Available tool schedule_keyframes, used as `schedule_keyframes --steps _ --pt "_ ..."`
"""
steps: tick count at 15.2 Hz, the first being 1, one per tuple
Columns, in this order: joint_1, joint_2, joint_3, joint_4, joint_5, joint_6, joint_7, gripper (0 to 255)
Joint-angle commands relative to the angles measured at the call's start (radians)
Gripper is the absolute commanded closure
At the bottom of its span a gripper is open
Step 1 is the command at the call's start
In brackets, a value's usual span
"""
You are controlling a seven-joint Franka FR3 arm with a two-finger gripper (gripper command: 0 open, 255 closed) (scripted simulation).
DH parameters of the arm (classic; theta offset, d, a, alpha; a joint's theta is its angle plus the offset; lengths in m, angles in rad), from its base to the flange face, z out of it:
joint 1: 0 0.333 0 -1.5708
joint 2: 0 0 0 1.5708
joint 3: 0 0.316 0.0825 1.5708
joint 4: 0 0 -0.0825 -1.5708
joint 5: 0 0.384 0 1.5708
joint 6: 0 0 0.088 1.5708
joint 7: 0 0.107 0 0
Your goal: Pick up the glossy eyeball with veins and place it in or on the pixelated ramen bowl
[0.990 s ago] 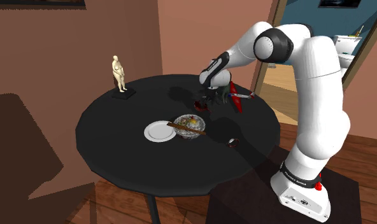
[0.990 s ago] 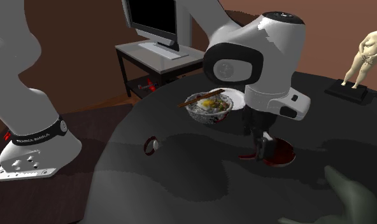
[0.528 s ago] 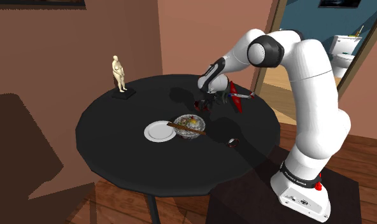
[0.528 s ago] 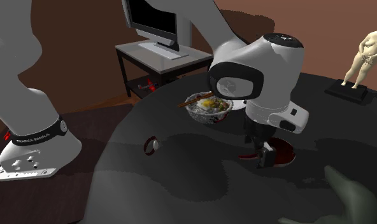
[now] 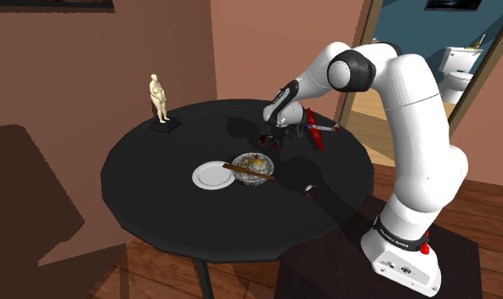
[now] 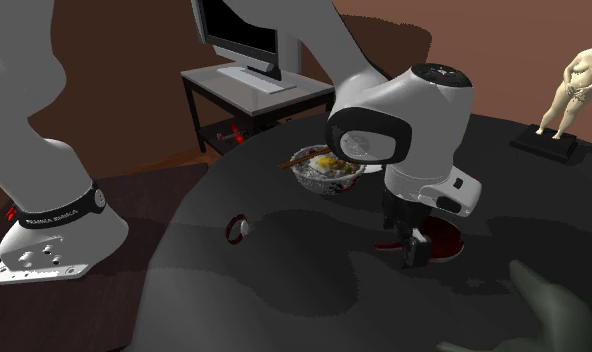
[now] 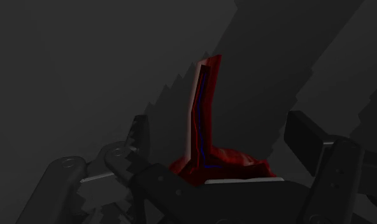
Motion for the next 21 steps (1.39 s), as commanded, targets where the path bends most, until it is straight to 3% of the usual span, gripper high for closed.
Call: schedule_keyframes --steps 1,2,11,21 --pt "0.0 0.0 0.0 0.0 0.0 0.0 0.0 0" --pt "0.0 0.0 0.0 0.0 0.0 0.0 0.0 255" --pt "0.0 0.0 0.0 0.0 0.0 0.0 0.0 255" --pt "0.021 -0.101 -0.03 -0.009 -0.037 -0.09 0.03 255"
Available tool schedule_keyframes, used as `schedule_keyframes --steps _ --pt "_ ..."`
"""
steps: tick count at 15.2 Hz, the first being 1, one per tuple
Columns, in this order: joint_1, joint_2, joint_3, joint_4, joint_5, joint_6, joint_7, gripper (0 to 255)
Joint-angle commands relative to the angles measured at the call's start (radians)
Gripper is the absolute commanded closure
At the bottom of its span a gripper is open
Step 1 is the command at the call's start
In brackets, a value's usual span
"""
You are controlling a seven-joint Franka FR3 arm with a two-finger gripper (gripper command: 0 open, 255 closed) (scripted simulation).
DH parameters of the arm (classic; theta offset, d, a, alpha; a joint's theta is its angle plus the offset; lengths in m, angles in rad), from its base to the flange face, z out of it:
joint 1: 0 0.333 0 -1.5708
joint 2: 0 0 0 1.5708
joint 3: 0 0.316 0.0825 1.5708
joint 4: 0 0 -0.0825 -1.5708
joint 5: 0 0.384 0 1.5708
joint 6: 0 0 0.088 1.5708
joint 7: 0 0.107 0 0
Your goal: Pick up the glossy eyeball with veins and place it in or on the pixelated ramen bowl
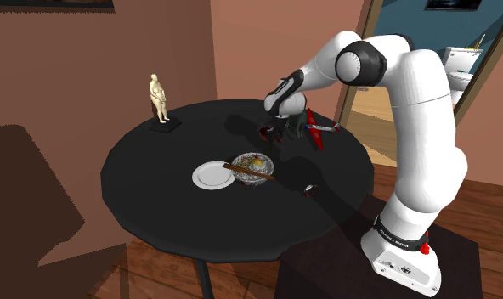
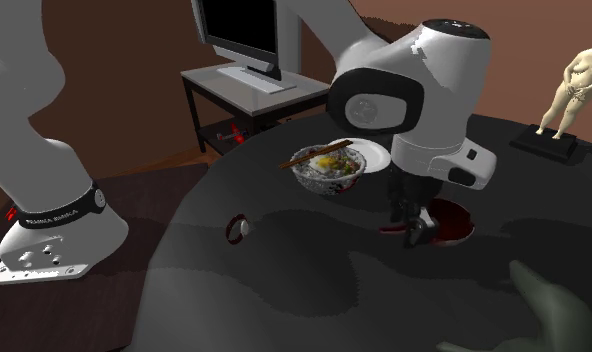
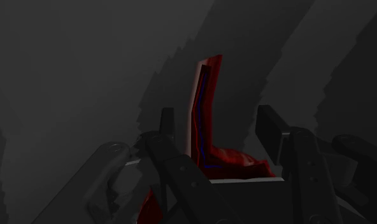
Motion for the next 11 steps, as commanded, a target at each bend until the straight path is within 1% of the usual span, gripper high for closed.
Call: schedule_keyframes --steps 1,11 --pt "0.003 -0.018 -0.006 0.001 -0.008 -0.019 0.006 255" --pt "0.019 -0.106 -0.029 0.015 -0.046 -0.119 0.036 255"
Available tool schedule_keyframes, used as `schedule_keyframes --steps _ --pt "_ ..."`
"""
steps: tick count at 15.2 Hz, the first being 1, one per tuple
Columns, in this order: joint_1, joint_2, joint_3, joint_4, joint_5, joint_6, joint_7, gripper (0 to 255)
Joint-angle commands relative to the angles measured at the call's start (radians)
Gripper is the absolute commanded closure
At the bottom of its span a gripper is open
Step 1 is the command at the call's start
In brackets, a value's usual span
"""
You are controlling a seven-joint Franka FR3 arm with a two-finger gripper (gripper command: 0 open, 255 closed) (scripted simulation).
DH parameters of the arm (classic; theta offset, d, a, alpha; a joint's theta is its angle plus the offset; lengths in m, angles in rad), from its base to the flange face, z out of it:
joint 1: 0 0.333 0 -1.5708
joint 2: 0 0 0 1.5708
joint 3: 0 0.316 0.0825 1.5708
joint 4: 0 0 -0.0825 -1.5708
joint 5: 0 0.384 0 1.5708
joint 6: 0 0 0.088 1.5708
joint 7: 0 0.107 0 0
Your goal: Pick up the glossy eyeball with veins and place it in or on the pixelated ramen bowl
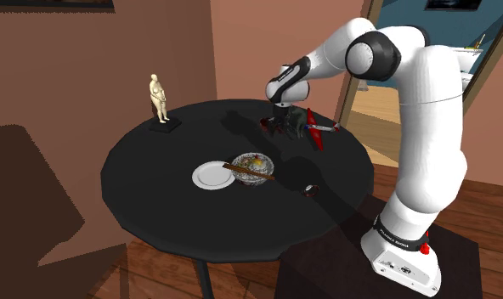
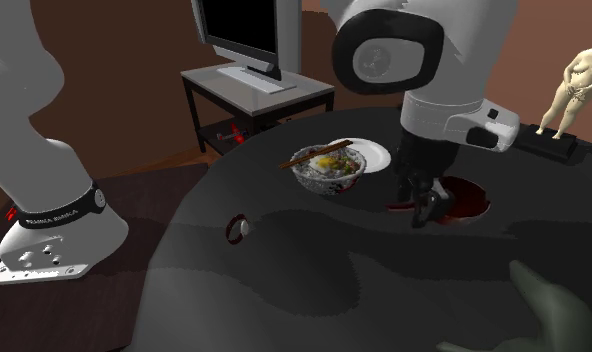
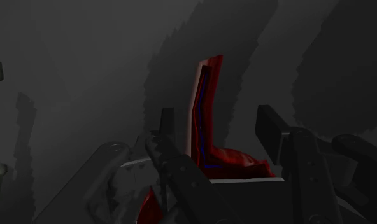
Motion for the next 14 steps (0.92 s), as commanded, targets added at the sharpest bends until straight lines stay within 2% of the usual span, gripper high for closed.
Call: schedule_keyframes --steps 1,12,14 --pt "0.005 -0.019 -0.004 0.003 -0.009 -0.022 0.009 255" --pt "0.016 -0.094 -0.02 0.045 -0.044 -0.134 0.037 255" --pt "0.049 -0.143 -0.015 -0.026 -0.062 -0.108 0.079 255"
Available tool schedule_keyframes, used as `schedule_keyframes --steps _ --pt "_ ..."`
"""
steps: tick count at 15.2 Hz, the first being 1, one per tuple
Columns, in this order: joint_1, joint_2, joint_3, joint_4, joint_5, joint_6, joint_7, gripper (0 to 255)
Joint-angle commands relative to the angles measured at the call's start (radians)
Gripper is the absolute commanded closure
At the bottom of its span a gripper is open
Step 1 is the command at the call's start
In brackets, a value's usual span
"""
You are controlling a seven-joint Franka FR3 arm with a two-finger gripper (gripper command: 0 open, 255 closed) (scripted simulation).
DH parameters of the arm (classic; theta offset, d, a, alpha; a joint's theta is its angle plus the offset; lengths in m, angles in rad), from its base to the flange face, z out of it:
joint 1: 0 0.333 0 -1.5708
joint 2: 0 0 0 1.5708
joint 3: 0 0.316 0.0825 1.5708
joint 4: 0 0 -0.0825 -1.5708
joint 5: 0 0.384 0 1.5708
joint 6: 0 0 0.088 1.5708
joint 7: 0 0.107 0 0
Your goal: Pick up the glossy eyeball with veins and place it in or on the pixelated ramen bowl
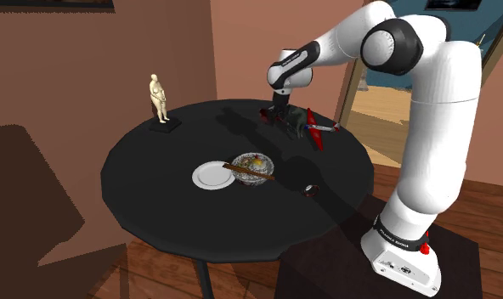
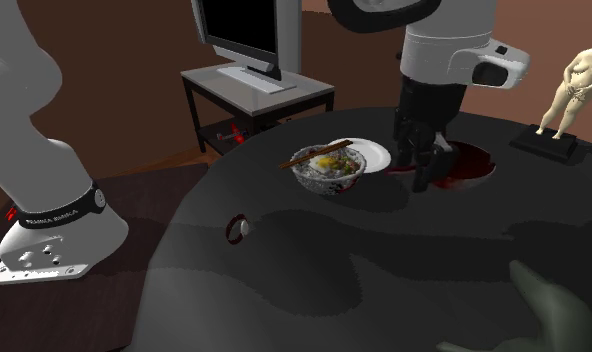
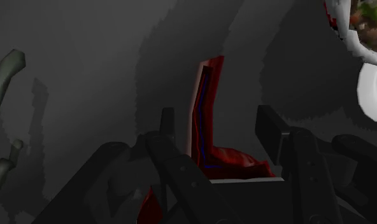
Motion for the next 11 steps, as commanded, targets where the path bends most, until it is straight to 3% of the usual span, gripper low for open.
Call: schedule_keyframes --steps 1,11 --pt "0.028 -0.04 0.005 -0.053 -0.016 0.018 0.038 255" --pt "0.17 -0.239 0.072 -0.318 -0.107 0.103 0.29 255"
